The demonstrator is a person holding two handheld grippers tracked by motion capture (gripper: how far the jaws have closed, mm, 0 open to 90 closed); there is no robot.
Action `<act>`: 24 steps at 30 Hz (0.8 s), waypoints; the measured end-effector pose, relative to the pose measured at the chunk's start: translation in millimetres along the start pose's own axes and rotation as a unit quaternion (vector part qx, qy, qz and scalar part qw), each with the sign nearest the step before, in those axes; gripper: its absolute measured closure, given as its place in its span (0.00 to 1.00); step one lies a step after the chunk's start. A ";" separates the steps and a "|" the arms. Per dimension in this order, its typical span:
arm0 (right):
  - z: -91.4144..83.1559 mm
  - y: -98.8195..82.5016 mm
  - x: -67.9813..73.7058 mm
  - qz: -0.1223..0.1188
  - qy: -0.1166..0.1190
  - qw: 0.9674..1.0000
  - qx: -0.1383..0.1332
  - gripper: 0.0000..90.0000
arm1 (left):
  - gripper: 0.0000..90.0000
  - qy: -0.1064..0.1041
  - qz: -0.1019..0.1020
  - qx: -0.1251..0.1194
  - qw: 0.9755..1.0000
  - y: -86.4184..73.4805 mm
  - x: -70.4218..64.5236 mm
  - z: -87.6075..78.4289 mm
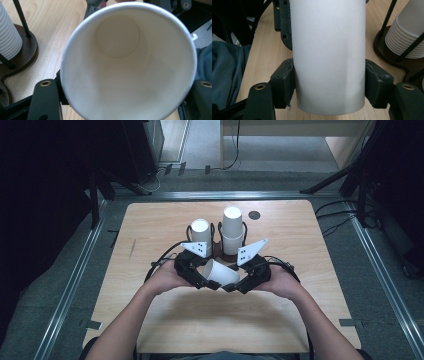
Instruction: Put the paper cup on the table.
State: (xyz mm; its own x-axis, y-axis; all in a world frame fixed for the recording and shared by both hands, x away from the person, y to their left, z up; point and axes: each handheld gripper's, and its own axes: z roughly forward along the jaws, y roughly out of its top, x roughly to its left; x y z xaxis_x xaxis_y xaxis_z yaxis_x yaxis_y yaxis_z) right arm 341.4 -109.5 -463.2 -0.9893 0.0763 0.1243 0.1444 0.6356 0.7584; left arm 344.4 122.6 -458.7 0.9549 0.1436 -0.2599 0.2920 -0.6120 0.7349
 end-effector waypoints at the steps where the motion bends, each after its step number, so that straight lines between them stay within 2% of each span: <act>1: 0.5 -0.1 0.0 -0.002 0.002 1.000 0.001 0.38 | 0.33 0.001 0.003 0.001 1.000 0.1 -0.2 -0.2; 5: -0.2 0.2 0.0 -0.005 0.001 1.000 -0.003 0.38 | 0.34 0.001 0.002 -0.002 1.000 0.9 -1.0 -1.6; 11: 0.6 0.1 0.9 -0.004 0.003 1.000 0.005 0.38 | 0.35 0.002 0.005 0.006 1.000 1.6 -2.0 -1.3; 17: -0.4 -0.2 -0.2 0.008 -0.006 1.000 0.004 0.30 | 0.35 0.010 0.003 0.004 1.000 1.3 -1.6 -4.5; 24: -2.1 -2.2 -2.5 0.016 -0.014 1.000 0.002 0.27 | 0.35 0.019 0.001 0.006 1.000 4.0 -1.6 -14.0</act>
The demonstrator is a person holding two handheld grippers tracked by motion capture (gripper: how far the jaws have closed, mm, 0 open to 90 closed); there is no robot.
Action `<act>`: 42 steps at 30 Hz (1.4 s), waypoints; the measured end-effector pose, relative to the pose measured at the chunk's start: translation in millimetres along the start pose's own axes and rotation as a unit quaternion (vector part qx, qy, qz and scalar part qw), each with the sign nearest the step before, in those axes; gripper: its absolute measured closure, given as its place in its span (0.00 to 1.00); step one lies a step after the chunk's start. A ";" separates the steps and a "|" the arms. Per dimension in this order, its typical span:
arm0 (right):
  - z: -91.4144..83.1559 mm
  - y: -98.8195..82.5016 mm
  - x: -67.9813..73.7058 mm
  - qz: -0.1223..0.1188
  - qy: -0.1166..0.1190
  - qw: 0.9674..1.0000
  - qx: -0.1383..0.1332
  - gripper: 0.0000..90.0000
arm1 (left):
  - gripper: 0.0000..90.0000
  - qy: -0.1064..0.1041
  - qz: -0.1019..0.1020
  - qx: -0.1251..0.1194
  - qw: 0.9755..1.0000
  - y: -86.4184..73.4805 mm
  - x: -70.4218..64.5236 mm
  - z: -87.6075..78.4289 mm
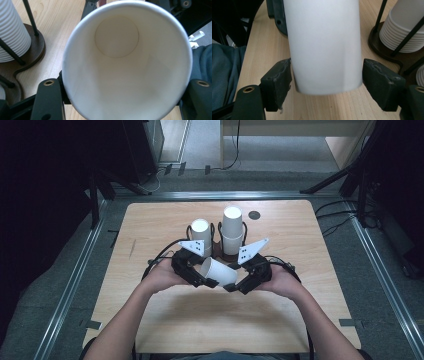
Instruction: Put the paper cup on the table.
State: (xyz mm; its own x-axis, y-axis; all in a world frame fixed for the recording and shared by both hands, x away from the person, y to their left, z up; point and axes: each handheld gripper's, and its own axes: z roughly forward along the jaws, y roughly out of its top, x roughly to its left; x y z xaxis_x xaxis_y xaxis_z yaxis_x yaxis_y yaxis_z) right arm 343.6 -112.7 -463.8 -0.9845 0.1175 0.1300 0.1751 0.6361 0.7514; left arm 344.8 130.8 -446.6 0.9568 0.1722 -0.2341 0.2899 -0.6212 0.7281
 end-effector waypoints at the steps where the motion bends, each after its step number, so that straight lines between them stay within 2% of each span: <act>1: -0.2 -0.6 -0.6 0.002 -0.003 1.000 0.002 0.27 | 0.35 0.008 0.003 0.012 1.000 2.2 0.0 -3.3; 5: -0.2 -1.5 -1.3 0.003 -0.005 1.000 0.005 0.26 | 0.35 0.008 0.001 0.022 1.000 6.9 1.4 -8.1; 6: 0.0 -1.6 -1.7 0.003 -0.007 1.000 0.004 0.26 | 0.35 0.014 0.002 0.036 0.999 10.6 1.7 -10.7; 9: -0.1 -1.7 -2.2 0.004 -0.009 1.000 0.004 0.26 | 0.35 0.017 0.005 0.048 0.999 13.6 1.2 -12.0; 10: -0.2 -1.7 -2.3 0.007 -0.012 1.000 0.004 0.26 | 0.35 0.020 0.012 0.063 0.998 15.9 0.2 -12.0; 11: -0.2 -1.7 -2.3 0.007 -0.012 1.000 0.004 0.26 | 0.35 0.020 0.012 0.063 0.998 15.9 0.2 -12.0; 12: 0.3 -1.8 -3.1 0.006 -0.015 1.000 0.003 0.26 | 0.35 0.022 0.017 0.076 0.997 17.6 0.4 -11.0; 16: 1.2 -2.0 -4.9 0.007 -0.014 1.000 0.004 0.25 | 0.35 0.023 0.016 0.099 0.995 21.4 1.7 -8.2; 17: 1.2 -2.0 -4.9 0.007 -0.014 1.000 0.004 0.25 | 0.35 0.023 0.016 0.099 0.995 21.4 1.7 -8.2; 20: 1.2 -2.0 -5.5 0.009 -0.018 1.000 0.004 0.25 | 0.35 0.029 0.026 0.115 0.993 29.5 4.9 -6.8; 26: 2.2 -2.5 -5.5 0.007 -0.025 1.000 0.006 0.25 | 0.35 0.041 0.034 0.122 0.991 36.6 6.9 -8.0; 28: 2.6 -2.8 -5.8 0.007 -0.027 1.000 0.007 0.25 | 0.35 0.046 0.036 0.134 0.989 38.1 6.8 -7.5; 29: 2.9 -2.8 -5.9 0.007 -0.028 1.000 0.006 0.25 | 0.35 0.046 0.036 0.134 0.989 38.1 6.8 -7.5; 30: 3.2 -2.9 -6.0 0.007 -0.029 1.000 0.006 0.25 | 0.34 0.047 0.039 0.145 0.987 38.1 6.6 -5.9; 35: 7.1 -3.1 -5.9 0.006 -0.028 1.000 0.009 0.25 | 0.34 0.056 0.049 0.173 0.982 37.1 3.5 5.5; 40: 12.5 -3.7 -5.3 0.003 -0.026 1.000 0.015 0.25 | 0.34 0.047 0.052 0.186 0.980 36.2 1.5 15.0; 42: 14.6 -4.1 -5.6 0.004 -0.022 1.000 0.019 0.25 | 0.34 0.044 0.053 0.187 0.980 36.3 1.1 16.8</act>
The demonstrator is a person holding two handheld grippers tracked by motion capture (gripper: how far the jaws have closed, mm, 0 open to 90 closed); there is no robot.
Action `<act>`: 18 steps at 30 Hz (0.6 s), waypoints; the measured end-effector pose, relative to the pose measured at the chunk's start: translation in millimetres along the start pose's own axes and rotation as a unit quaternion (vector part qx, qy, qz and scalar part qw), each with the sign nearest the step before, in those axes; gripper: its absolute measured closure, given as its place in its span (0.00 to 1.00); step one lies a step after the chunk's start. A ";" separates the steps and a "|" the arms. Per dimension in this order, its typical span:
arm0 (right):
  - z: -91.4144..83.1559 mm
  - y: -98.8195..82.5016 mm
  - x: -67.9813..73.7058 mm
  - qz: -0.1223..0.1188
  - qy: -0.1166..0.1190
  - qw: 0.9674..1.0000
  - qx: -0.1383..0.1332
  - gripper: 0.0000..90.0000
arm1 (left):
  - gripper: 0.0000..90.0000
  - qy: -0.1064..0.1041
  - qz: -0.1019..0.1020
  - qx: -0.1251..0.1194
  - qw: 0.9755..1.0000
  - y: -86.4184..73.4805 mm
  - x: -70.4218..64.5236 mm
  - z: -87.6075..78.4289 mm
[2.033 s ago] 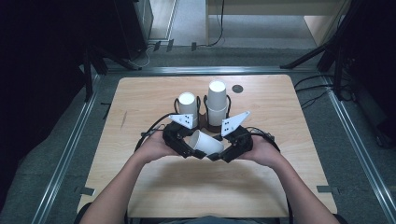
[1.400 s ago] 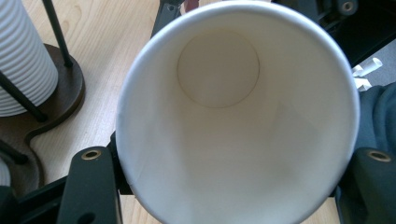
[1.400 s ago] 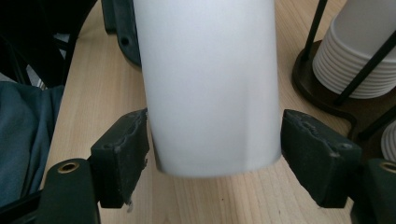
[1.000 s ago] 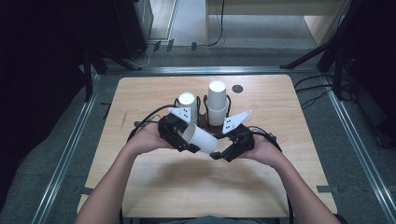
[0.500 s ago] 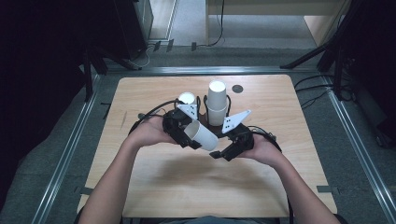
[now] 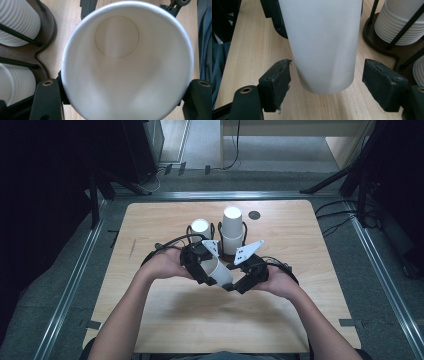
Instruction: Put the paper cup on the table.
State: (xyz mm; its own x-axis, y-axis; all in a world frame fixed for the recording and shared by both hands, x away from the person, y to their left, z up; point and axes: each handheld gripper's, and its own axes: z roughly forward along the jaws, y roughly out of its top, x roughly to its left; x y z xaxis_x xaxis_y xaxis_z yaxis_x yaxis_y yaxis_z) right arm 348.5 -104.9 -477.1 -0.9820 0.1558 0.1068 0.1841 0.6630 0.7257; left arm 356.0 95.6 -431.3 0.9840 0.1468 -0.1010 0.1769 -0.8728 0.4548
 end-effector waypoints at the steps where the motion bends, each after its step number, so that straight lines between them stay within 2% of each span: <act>1: 1.4 -0.2 -0.3 -0.001 0.001 1.000 0.000 0.25 | 0.34 -0.001 0.001 -0.001 1.000 0.4 -0.3 0.7; 12: 12.8 0.0 0.8 -0.005 0.012 1.000 0.013 0.34 | 0.33 0.006 0.009 0.010 1.000 3.8 -4.1 6.9; 18: 14.1 0.4 2.4 -0.015 0.012 1.000 0.017 0.38 | 0.31 0.008 0.019 0.001 1.000 2.5 -5.0 8.1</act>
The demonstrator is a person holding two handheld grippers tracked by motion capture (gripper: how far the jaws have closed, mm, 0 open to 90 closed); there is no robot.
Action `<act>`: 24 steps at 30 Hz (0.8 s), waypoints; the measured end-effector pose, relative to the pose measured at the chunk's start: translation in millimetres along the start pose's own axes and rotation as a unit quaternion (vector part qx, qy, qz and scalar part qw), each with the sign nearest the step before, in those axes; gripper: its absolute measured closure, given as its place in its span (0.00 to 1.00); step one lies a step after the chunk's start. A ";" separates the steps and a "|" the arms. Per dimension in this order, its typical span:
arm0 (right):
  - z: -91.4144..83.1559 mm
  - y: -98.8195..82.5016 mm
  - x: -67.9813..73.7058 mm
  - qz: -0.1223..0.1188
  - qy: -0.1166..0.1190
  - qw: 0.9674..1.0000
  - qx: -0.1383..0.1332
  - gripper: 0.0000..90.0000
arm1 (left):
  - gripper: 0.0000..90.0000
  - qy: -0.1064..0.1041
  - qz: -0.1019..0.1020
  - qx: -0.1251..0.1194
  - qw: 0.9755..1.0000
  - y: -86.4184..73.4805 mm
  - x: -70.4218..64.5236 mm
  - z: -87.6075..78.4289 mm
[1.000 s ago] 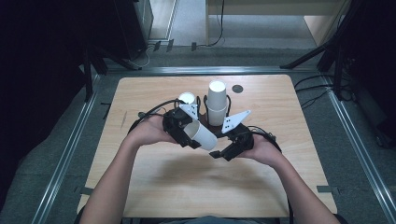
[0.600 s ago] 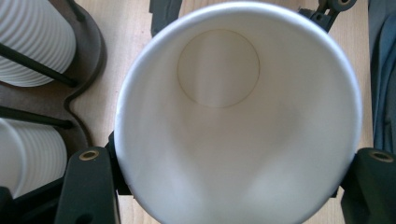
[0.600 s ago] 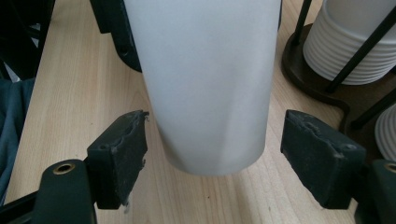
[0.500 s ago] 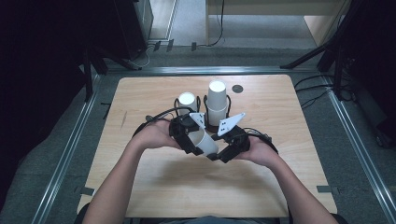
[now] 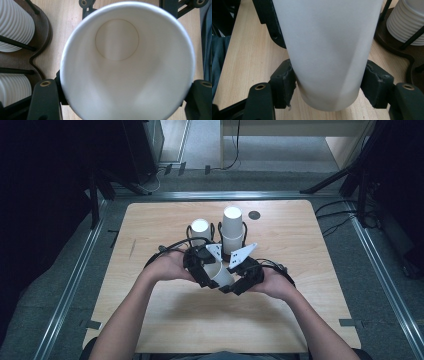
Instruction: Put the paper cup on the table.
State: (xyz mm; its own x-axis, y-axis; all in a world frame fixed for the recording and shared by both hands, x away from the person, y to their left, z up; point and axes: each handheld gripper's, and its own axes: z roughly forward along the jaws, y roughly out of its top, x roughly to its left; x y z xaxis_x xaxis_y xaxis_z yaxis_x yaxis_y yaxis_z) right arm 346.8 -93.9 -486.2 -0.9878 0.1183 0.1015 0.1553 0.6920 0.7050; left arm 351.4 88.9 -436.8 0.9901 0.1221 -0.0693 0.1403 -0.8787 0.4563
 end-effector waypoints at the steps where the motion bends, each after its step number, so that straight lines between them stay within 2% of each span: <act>1: -0.3 0.1 0.1 -0.002 -0.001 1.000 0.001 0.38 | 0.30 0.001 -0.002 -0.004 1.000 -0.4 0.0 0.0; 4: -1.6 0.2 0.2 -0.003 -0.003 1.000 -0.001 0.38 | 0.24 0.011 -0.010 -0.017 1.000 -1.3 -1.4 -0.4; 5: -4.2 0.1 -0.7 -0.006 -0.003 1.000 -0.009 0.38 | 0.19 0.021 -0.017 -0.030 0.999 -1.7 -1.5 -1.7; 6: -4.2 0.1 -0.7 -0.006 -0.003 1.000 -0.009 0.38 | 0.16 0.021 -0.017 -0.030 0.999 -1.7 -1.5 -1.7; 7: -6.6 -0.1 -1.1 -0.008 -0.006 1.000 -0.011 0.38 | 0.14 0.027 -0.020 -0.047 0.998 -3.1 -1.4 -3.8; 9: -8.4 -0.5 -1.0 -0.006 -0.009 1.000 -0.014 0.38 | 0.11 0.028 -0.022 -0.055 0.998 -3.9 -1.4 -5.0; 10: -9.3 -0.6 -1.3 -0.005 -0.009 1.000 -0.015 0.38 | 0.11 0.027 -0.027 -0.075 0.996 -6.0 -1.3 -7.3; 13: -11.7 -0.3 -2.2 0.000 -0.009 1.000 -0.024 0.37 | 0.11 0.028 -0.028 -0.088 0.995 -8.6 -1.8 -9.1; 15: -12.9 -0.3 -2.5 0.001 -0.009 1.000 -0.029 0.37 | 0.11 0.022 -0.042 -0.114 0.992 -13.5 -0.4 -10.8; 16: -13.5 -0.2 -2.3 0.002 -0.010 0.999 -0.031 0.37 | 0.10 0.022 -0.042 -0.114 0.992 -13.5 -0.4 -10.8; 17: -13.7 -0.3 -2.6 0.001 -0.008 0.999 -0.031 0.37 | 0.11 0.022 -0.051 -0.128 0.990 -16.4 0.5 -11.0; 20: -14.4 -0.5 -2.8 0.001 -0.008 0.999 -0.034 0.37 | 0.11 0.024 -0.053 -0.137 0.989 -18.7 0.1 -10.9; 21: -15.6 -0.5 -2.8 0.001 -0.009 0.999 -0.037 0.37 | 0.11 0.016 -0.058 -0.151 0.987 -20.8 -0.6 -10.9; 22: -15.6 -0.5 -2.8 0.001 -0.009 0.999 -0.037 0.37 | 0.11 0.016 -0.058 -0.151 0.987 -20.8 -0.6 -10.9; 23: -16.7 -0.4 -2.8 0.002 -0.008 0.999 -0.042 0.37 | 0.11 0.014 -0.067 -0.163 0.984 -22.9 -1.2 -10.4; 24: -17.3 -0.4 -2.9 0.004 -0.007 0.999 -0.043 0.37 | 0.11 0.014 -0.067 -0.163 0.984 -22.9 -1.2 -10.4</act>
State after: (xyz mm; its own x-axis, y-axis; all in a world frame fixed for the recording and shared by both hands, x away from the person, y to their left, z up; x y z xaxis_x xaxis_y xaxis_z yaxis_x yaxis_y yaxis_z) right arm 349.4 -106.8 -474.6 -0.9863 0.1328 0.0977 0.1600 0.6276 0.7620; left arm 347.0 113.7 -437.9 0.9619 0.2427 -0.1260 0.2589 -0.6601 0.7052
